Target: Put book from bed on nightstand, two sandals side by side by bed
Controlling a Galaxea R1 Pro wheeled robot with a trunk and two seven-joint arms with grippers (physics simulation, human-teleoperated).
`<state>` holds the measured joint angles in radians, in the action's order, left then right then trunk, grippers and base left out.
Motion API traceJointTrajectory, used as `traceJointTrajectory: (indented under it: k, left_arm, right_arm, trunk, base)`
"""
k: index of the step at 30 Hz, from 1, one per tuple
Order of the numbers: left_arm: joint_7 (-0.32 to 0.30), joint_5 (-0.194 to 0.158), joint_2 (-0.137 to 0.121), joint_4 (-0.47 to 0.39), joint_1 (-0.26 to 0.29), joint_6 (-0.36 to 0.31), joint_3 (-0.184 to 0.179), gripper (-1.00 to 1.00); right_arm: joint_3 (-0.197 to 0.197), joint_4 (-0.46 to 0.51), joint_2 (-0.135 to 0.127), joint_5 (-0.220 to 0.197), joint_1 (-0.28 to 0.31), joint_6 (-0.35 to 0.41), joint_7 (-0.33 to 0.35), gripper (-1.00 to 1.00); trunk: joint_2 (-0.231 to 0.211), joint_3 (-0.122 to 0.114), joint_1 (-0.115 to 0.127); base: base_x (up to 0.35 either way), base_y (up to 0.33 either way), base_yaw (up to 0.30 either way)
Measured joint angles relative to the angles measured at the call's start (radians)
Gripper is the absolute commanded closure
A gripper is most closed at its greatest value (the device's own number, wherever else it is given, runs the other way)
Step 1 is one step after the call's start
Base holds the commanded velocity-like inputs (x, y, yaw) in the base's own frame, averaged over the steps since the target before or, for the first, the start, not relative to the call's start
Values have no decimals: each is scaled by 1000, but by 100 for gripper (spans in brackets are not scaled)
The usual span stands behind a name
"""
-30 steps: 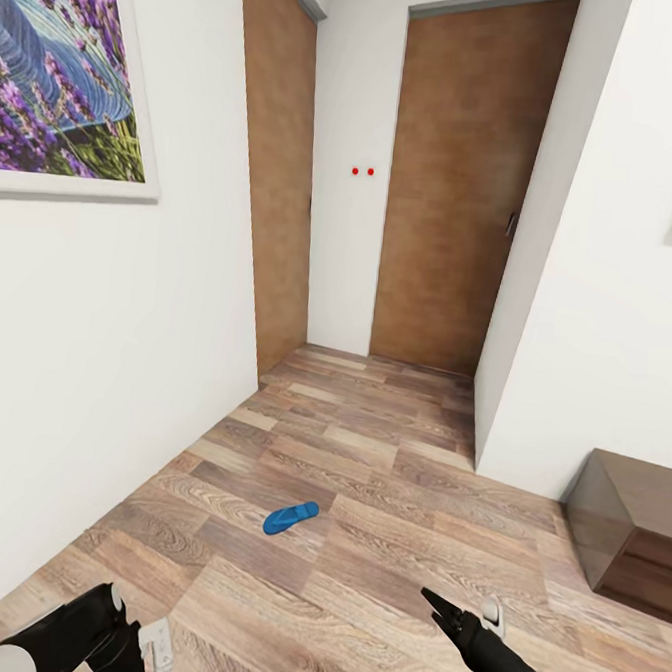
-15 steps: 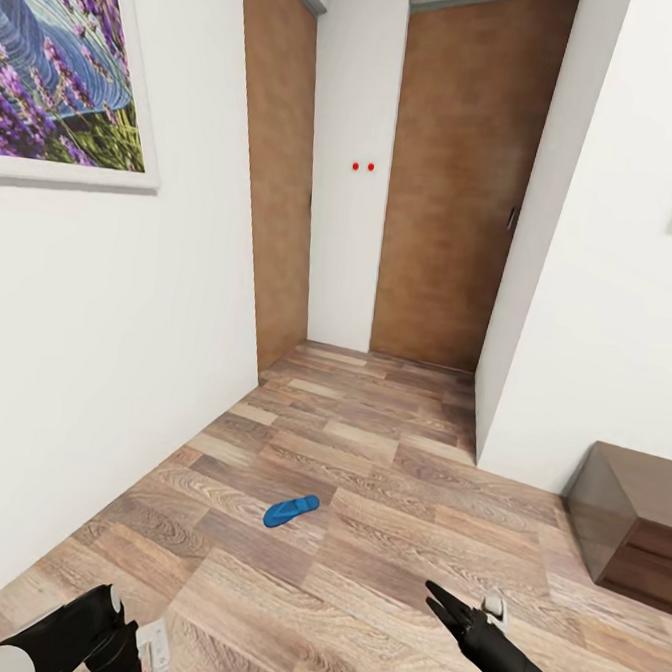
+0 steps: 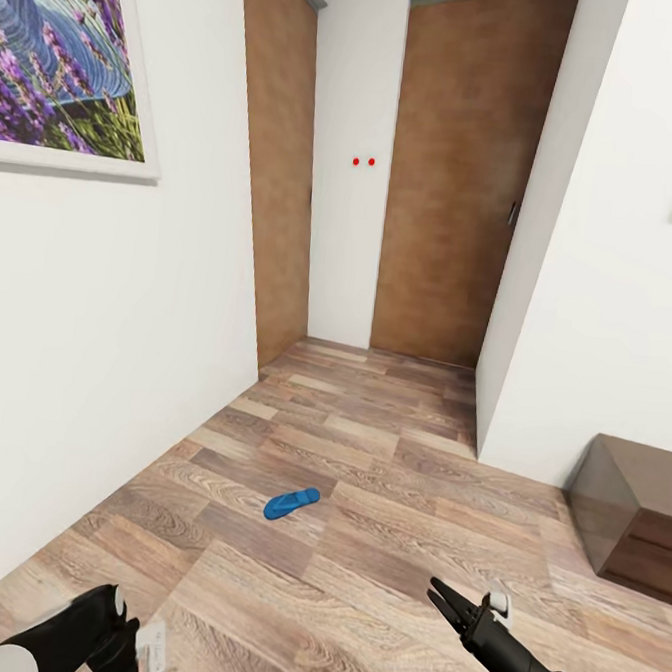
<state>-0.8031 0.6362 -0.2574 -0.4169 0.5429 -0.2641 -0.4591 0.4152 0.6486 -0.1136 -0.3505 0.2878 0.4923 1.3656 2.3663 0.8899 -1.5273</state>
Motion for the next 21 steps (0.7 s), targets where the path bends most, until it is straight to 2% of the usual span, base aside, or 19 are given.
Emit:
traceJointTrajectory:
  k: [4, 5, 12, 13, 17, 21]
  left_arm:
    - [-3, 72, 5, -9, 1, 3, 2, -100]
    - [-5, 106, 12, -18, 2, 3, 3, -100]
    - [-10, 210, 52, -63, 3, 0, 3, -100]
    - [-11, 234, 59, -79, 3, -2, 3, -100]
    - [-12, 274, 69, -115, 4, -5, 4, -100]
    - [-12, 285, 73, -131, 5, -6, 4, -100]
  right_arm:
    - [1, 0, -8, -2, 0, 1, 1, -100]
    - [1, 0, -14, -4, 0, 1, 1, -100]
    - [2, 0, -30, -7, 0, 1, 3, -100]
    - [2, 0, -31, -7, 0, 1, 3, -100]
    - [1, 0, -33, -6, 0, 0, 2, -100]
    - [1, 0, -33, -6, 0, -1, 2, -100]
  trunk:
    - [28, 13, -15]
    - [35, 16, -19]
    - [84, 38, -46]
    - [91, 41, -50]
    - [119, 53, -65]
    - [134, 67, -74]
  base:
    - [0, 0, 0]
    - [0, 0, 0]
    - [0, 0, 0]
    - [0, 0, 0]
    - [0, 0, 0]
    - [0, 0, 0]
